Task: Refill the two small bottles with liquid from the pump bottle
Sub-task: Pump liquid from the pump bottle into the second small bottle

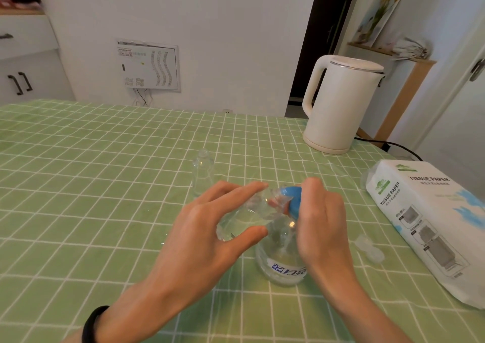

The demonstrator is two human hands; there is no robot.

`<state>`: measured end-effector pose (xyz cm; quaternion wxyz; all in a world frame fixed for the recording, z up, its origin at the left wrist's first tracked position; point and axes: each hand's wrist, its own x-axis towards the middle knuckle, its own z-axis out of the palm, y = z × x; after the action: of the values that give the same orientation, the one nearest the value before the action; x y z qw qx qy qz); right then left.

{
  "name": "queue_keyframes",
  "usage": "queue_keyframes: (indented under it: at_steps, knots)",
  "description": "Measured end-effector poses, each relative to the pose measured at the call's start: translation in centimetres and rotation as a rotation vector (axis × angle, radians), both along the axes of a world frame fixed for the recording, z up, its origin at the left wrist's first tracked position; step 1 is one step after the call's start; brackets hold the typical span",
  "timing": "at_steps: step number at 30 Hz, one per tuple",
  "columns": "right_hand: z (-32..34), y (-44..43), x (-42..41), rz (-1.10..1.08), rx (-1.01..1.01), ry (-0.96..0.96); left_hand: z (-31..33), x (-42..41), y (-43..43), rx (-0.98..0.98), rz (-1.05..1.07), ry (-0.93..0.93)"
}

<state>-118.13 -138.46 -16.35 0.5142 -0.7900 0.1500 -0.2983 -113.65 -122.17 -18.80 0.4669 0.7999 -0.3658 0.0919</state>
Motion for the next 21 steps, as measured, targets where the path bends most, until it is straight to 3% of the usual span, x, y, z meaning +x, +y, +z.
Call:
queue_keyframes:
  at_steps: [21]
  knots:
    - [-0.44, -0.44, 0.00, 0.015, -0.039, -0.044, 0.03, -0.16, -0.01, 0.000, 0.011, -0.005]
